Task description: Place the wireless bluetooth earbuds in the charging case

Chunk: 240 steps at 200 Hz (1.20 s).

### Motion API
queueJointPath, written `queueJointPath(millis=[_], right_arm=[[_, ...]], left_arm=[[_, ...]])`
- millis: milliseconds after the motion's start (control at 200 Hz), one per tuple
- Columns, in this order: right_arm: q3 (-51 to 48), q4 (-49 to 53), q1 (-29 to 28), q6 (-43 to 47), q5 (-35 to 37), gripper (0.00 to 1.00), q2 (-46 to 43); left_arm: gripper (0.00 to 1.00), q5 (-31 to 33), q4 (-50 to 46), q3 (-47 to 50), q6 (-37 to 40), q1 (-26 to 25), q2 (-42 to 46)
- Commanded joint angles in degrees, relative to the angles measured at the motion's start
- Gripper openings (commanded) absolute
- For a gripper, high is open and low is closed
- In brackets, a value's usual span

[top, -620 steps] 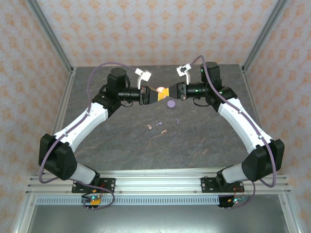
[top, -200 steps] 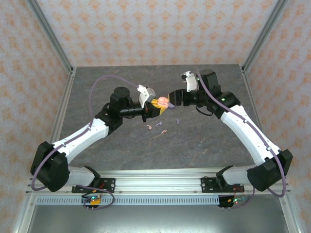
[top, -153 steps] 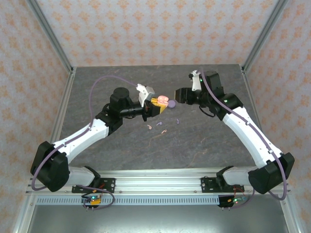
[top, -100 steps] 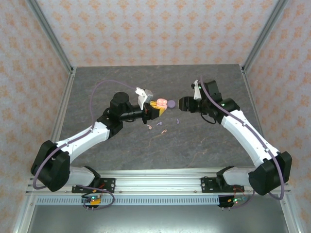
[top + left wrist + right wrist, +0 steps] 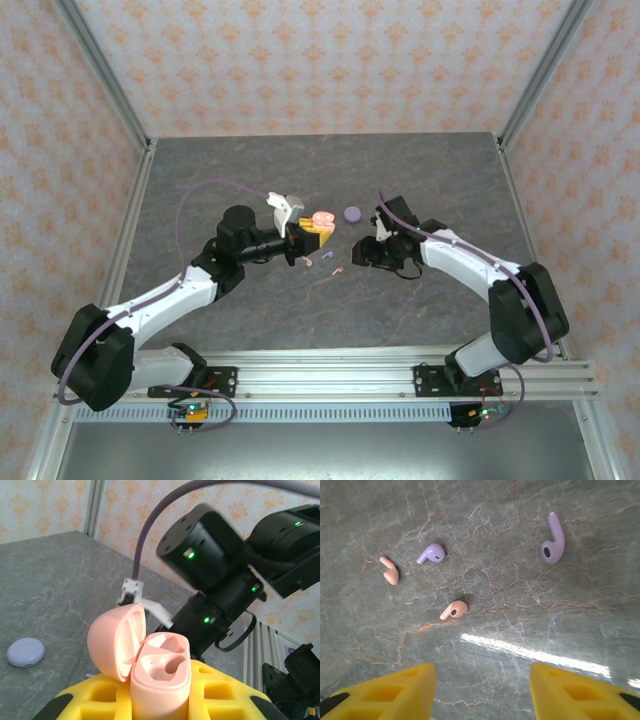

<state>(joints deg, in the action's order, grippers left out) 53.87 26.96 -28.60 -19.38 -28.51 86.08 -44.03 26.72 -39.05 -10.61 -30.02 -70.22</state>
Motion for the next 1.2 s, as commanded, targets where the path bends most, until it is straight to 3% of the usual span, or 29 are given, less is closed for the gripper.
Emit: queueJointPath(millis=[0, 310, 1196], right_arm=[[1.2, -3.5, -2.1, -3.6, 1.2, 0.51, 3.1], [4.0, -6.1, -4.7, -8.1, 1.5, 0.46, 10.1], [12.1, -5.5, -7.2, -8.4, -0.8, 0.4, 20.8]], left_arm=[[0.06, 2.0, 0.7, 1.2, 1.1, -0.3, 2.7], [0.06, 2.6, -0.7, 2.2, 1.6, -0.3, 4.7], [0.06, 3.3, -1.5, 3.4, 1.7, -0.3, 6.3]])
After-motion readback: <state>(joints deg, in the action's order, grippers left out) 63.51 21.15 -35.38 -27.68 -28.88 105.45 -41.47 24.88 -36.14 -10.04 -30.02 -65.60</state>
